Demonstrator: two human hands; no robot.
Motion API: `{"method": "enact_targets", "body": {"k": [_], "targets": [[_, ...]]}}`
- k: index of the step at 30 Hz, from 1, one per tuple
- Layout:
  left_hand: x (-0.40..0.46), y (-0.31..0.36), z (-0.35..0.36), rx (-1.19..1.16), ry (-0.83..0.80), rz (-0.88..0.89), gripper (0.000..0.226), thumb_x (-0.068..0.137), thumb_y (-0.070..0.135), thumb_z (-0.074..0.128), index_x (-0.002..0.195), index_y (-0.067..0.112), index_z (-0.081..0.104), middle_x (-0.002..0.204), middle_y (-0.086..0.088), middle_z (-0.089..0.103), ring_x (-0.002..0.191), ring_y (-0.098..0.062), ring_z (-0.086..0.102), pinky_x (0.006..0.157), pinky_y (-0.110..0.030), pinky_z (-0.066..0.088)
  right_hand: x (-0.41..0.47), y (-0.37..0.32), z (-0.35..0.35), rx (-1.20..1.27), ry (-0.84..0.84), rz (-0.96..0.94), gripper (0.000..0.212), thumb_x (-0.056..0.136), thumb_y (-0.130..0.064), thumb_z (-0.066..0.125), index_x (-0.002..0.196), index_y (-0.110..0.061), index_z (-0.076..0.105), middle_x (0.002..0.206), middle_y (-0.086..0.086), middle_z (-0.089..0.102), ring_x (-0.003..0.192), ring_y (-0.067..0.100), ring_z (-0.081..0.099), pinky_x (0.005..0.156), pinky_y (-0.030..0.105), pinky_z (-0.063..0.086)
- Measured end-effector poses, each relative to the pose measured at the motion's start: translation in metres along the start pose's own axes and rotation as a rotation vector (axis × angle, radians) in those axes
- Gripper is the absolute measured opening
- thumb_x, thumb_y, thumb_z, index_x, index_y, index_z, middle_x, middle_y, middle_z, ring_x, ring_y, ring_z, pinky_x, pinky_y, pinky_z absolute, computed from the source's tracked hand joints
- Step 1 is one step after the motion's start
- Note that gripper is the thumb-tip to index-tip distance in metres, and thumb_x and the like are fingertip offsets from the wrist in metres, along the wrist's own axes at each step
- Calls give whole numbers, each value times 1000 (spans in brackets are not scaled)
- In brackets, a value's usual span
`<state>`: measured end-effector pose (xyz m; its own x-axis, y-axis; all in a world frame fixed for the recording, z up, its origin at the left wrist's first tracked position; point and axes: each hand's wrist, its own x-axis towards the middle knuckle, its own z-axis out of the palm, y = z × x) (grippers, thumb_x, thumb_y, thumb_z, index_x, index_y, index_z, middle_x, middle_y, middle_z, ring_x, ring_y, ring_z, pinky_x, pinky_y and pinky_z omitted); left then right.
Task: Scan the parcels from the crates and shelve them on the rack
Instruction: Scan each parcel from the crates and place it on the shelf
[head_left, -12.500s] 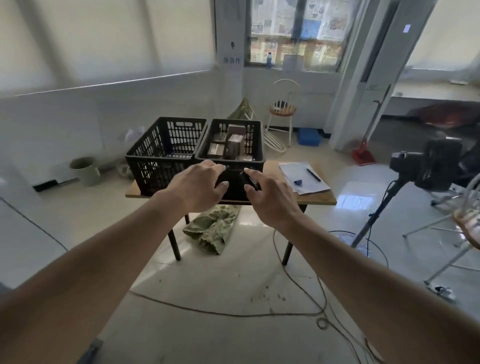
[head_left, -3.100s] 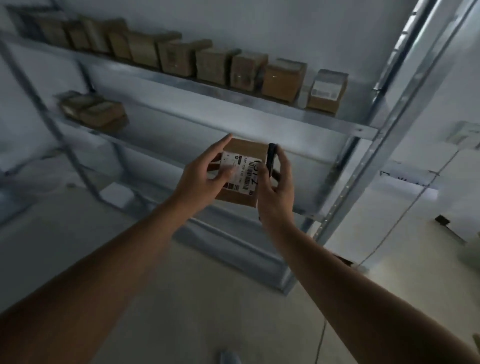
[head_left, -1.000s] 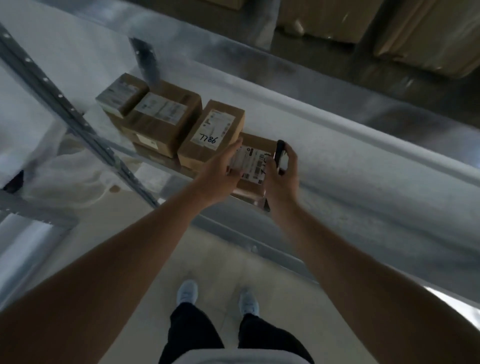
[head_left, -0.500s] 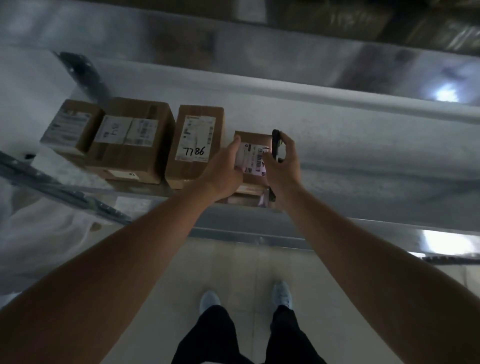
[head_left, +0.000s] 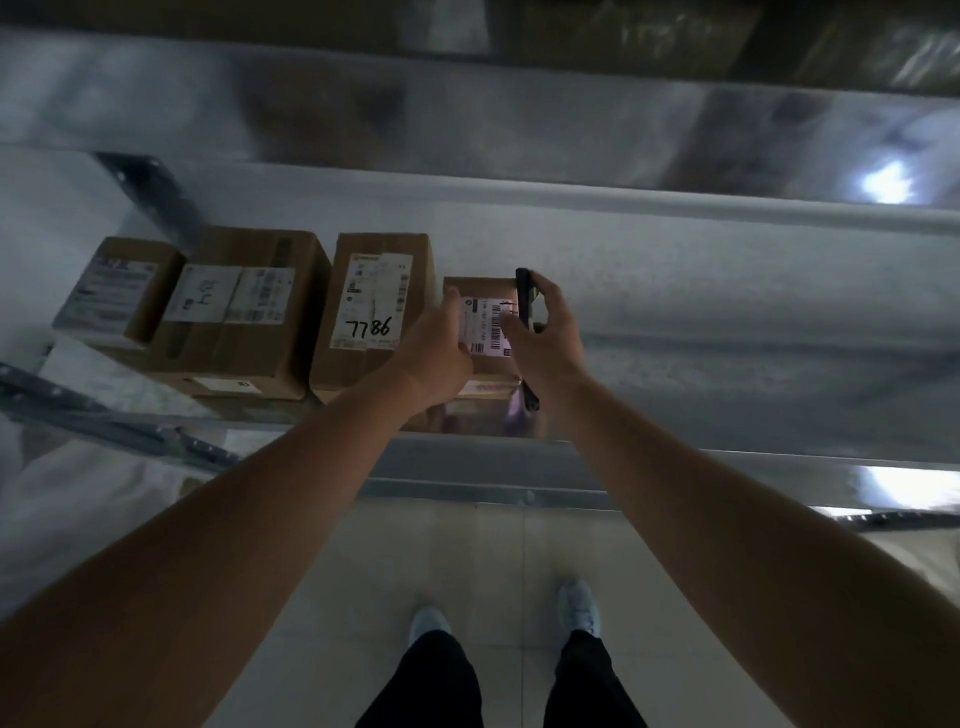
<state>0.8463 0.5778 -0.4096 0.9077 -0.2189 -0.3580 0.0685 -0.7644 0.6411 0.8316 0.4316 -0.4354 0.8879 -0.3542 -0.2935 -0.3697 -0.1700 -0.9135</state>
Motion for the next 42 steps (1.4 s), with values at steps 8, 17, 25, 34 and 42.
{"method": "enact_targets", "body": {"k": [8,17,25,34,42], "targets": [[-7,16,-5,202,55,147,74,92,-5,67,156,7,31,147,-16,43,139,-33,49,108,-37,50,-1,-6,-22,46,-13,100,33,112,-41,50,144,-39,57,108,3,72,93,25,73,85,56,65],[-41,59,-19,411,56,480,71,102,11,56,164,5,23,170,-20,23,156,-37,26,124,-48,28,-60,-32,-75,-252,97,-35,38,113,-36,47,150,-34,54,99,-6,65,68,14,62,62,33,57],[-101,124,-21,551,-45,581,63,106,21,50,163,6,27,171,-17,22,152,-39,33,121,-52,35,-137,-44,-156,-669,97,-167,41,114,-38,42,155,-37,40,119,20,66,94,37,68,78,42,56],[-208,223,43,606,-59,750,60,108,35,48,159,8,32,164,-12,36,142,-35,45,114,-49,42,-263,-29,-285,-889,268,-154,43,113,-45,40,155,-46,35,142,15,57,116,48,61,99,55,54],[-329,327,124,588,-16,939,69,107,51,44,163,14,28,169,-7,32,148,-31,41,115,-48,41,-391,-10,-424,-901,456,-130,40,113,-43,40,152,-45,40,137,15,59,115,46,62,97,53,54]]}}
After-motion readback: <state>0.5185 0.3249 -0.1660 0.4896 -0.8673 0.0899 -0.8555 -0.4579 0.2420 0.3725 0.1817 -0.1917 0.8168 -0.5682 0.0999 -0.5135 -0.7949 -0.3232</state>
